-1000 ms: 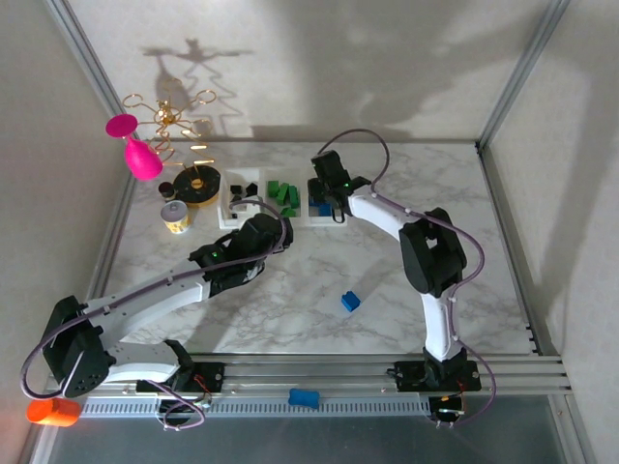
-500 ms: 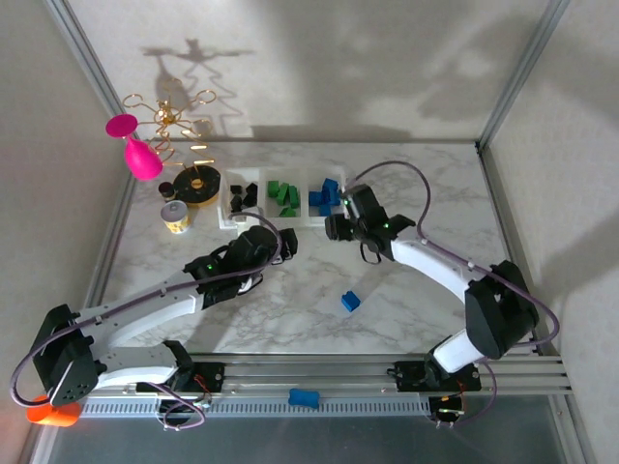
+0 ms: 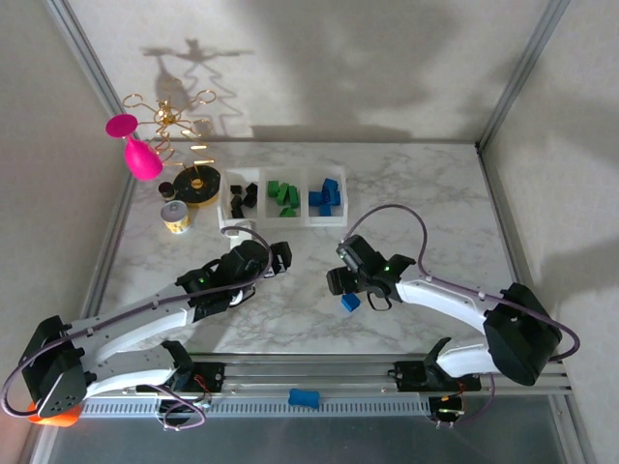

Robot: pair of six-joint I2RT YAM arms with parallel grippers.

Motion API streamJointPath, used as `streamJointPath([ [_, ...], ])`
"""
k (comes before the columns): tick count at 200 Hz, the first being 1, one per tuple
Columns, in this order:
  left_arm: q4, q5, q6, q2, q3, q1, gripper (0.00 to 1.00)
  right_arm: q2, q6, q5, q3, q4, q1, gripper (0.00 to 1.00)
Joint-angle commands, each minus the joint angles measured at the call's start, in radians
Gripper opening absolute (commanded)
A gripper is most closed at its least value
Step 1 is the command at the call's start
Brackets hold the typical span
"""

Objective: Sort the legos into containers by color
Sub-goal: Pick up the lego from the bottom-center of the table.

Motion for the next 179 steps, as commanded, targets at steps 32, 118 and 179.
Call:
streamJointPath([
  [32, 0.000, -0.028, -0.051, -0.024, -0.024, -0.009, 1.00, 0.000, 0.066, 0.022, -0.086, -0.016, 0.081, 0.80],
  [118, -0.030, -0.073, -0.073, -0.050, -0.024, -0.009, 1.00, 0.070, 0.097, 0.065, -0.075, -0.014, 0.105, 0.46],
  [179, -0.032, -0.090, -0.071, -0.059, -0.013, -0.009, 1.00, 0.050, 0.098, 0.069, -0.037, -0.002, 0.103, 0.26],
])
